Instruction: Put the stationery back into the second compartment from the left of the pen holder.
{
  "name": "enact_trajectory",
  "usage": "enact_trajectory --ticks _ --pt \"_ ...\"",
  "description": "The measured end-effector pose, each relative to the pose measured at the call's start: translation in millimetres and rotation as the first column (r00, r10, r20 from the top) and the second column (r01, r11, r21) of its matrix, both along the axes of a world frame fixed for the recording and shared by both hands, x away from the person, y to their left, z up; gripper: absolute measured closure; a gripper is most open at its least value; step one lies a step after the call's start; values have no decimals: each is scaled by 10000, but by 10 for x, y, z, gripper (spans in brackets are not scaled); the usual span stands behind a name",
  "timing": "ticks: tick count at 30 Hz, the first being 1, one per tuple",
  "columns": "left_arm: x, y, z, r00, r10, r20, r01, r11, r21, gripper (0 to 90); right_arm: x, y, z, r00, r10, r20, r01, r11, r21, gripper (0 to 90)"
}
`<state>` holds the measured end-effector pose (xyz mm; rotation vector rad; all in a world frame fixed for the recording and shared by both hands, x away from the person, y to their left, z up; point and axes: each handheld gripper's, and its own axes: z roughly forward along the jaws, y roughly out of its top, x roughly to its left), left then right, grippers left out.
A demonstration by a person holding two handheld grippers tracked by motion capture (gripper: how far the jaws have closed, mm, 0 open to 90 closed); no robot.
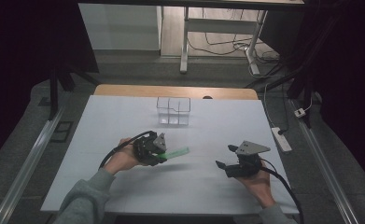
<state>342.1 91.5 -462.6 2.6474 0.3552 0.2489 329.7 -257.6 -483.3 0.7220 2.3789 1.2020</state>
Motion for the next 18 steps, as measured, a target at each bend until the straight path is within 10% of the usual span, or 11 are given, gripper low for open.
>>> enact_trajectory --ticks 18 --pt "35 -185 -30 9989 -469 40 468 9984 333 670 97 273 39 9978 652 -124 -654 9977 -178 205"
